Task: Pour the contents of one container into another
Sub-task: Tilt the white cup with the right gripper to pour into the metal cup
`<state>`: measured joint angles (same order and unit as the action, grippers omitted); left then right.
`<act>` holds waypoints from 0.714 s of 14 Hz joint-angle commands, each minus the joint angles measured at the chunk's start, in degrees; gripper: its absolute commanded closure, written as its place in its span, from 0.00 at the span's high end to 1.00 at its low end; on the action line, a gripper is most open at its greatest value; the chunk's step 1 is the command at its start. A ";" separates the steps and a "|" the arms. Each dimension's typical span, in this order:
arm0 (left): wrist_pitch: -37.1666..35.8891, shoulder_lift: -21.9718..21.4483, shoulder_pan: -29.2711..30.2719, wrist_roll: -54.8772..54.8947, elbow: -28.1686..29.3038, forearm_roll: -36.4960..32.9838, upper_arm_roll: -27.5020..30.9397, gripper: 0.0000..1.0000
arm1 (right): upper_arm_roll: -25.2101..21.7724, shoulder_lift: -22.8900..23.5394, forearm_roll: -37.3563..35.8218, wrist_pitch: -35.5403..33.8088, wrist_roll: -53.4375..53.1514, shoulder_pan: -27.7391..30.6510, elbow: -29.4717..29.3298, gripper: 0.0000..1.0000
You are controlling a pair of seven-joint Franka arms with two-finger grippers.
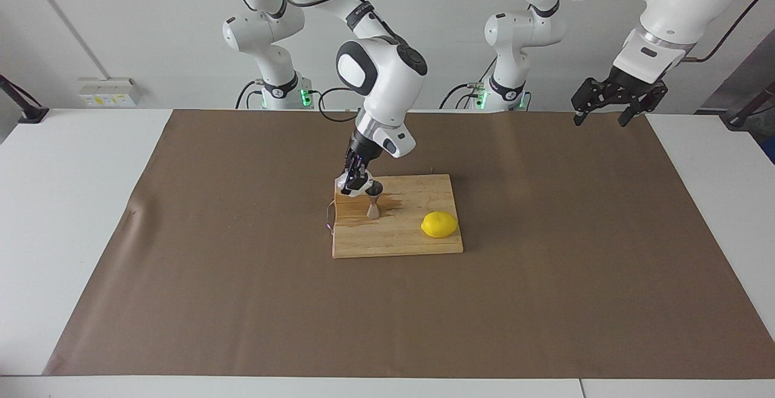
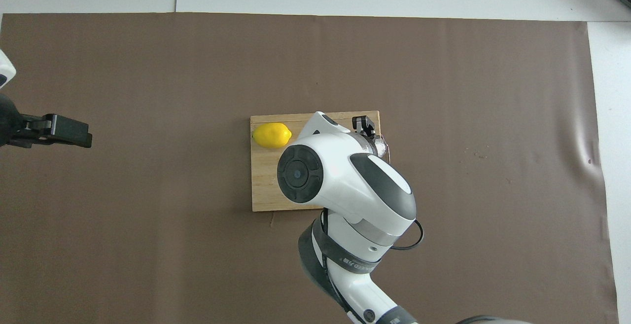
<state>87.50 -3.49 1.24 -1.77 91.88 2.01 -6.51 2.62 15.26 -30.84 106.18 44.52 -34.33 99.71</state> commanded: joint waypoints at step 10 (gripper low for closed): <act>0.30 -1.78 0.43 0.19 1.90 -0.61 0.10 1.00 | 0.28 -1.19 -6.34 -0.09 -2.86 -1.71 3.29 0.00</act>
<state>87.50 -3.57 1.26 -1.77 91.94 2.01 -6.33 2.65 15.26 -35.28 106.17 43.01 -36.19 101.23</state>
